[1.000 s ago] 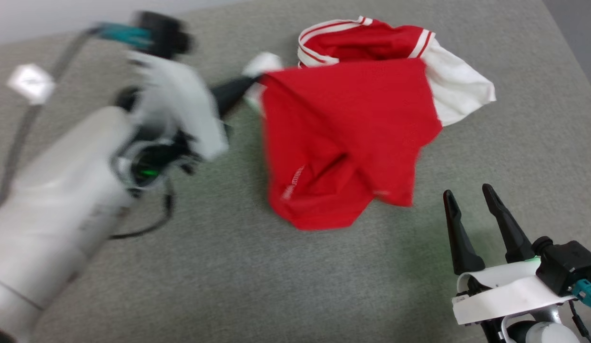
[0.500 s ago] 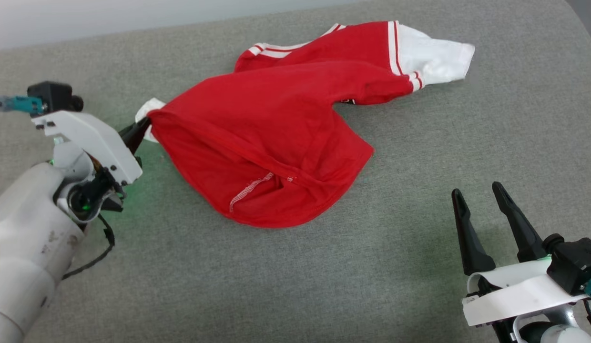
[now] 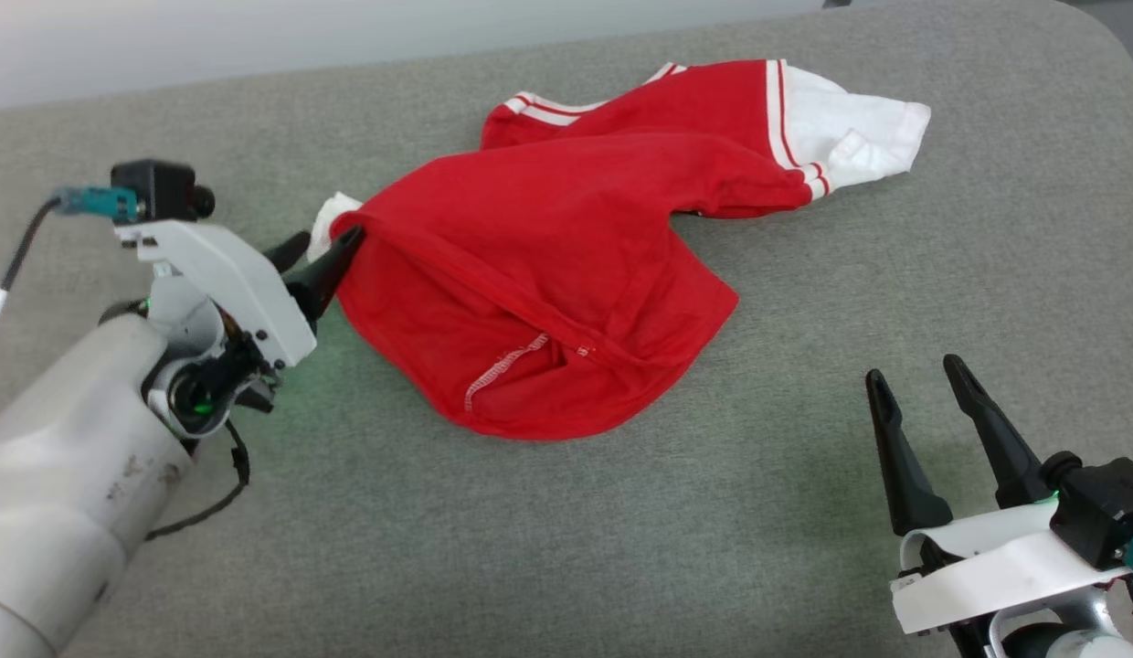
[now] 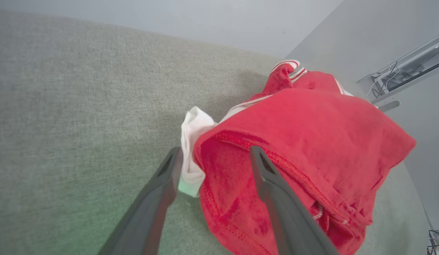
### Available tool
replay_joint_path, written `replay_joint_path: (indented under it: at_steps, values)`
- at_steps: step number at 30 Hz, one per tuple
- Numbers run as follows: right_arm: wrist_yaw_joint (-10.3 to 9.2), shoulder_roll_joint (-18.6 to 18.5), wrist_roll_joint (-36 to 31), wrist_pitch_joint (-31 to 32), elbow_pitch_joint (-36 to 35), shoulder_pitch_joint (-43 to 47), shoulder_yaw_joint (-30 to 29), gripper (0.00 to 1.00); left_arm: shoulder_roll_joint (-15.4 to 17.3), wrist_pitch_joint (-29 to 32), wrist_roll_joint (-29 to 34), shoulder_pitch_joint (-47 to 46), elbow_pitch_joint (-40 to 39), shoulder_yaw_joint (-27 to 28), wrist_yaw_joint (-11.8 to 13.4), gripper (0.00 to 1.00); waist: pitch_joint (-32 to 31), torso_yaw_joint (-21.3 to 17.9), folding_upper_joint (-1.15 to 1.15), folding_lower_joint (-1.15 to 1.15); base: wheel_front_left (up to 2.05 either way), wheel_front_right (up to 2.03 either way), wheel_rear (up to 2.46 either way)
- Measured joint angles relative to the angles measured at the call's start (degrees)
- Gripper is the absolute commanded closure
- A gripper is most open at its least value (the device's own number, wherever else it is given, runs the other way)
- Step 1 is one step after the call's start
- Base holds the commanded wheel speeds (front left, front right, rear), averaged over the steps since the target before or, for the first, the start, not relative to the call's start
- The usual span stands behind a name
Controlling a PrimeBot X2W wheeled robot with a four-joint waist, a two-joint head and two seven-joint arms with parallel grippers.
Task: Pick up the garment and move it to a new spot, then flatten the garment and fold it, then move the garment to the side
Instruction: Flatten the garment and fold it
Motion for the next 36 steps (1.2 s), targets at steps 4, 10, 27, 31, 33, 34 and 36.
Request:
replay_joint_path:
  at_steps: [4, 10, 27, 31, 33, 34, 36]
  values:
    - [0.00, -0.2, 0.0, 0.1, -0.1, 0.2, -0.5, 0.00, 2.6, -0.1, 1.1, -1.0, -6.6, -0.8, 0.0, 0.00, -0.4, 0.9, 0.00, 0.00, 0.00, 0.00, 0.00]
    - [0.00, -0.1, 0.4, 0.1, 0.3, 0.3, -0.2, 0.00, 6.6, 1.6, 3.3, -2.3, -16.9, -3.3, 0.0, 0.00, -1.3, 2.5, 0.00, 0.00, 0.00, 0.00, 0.00]
    - [0.00, 0.6, 0.7, -1.8, 1.3, -1.3, 2.4, 0.00, 8.6, 20.3, 15.7, -15.1, -19.5, -14.1, -0.1, 0.00, 2.4, -0.3, 0.00, 0.00, 0.00, 0.00, 0.00]
    - [0.00, 1.1, 0.9, -2.8, 2.2, -1.7, 2.7, 0.00, 8.2, 21.6, 16.8, -15.7, -18.2, -14.4, -0.1, 0.00, 3.8, -2.1, 0.00, 0.00, 0.00, 0.00, 0.00]
    - [0.00, 1.3, 0.9, -3.3, 2.5, -1.8, 2.8, 0.00, 8.3, 22.0, 18.5, -15.7, -18.2, -14.5, -0.1, 0.00, 4.3, -2.8, 0.00, 0.00, 0.00, 0.00, 0.00]
    - [0.00, 1.3, 0.9, -3.4, 2.7, -1.8, 2.8, 0.00, 8.3, 22.0, 19.1, -15.6, -18.0, -14.5, -0.1, 0.00, 4.5, -3.1, 0.00, 0.00, 0.00, 0.00, 0.00]
    - [0.00, 1.5, 0.9, -3.6, 2.9, -1.8, 2.9, 0.00, 8.5, 21.9, 19.9, -15.2, -17.6, -14.5, -0.1, 0.00, 4.9, -3.7, 0.00, 0.00, 0.00, 0.00, 0.00]
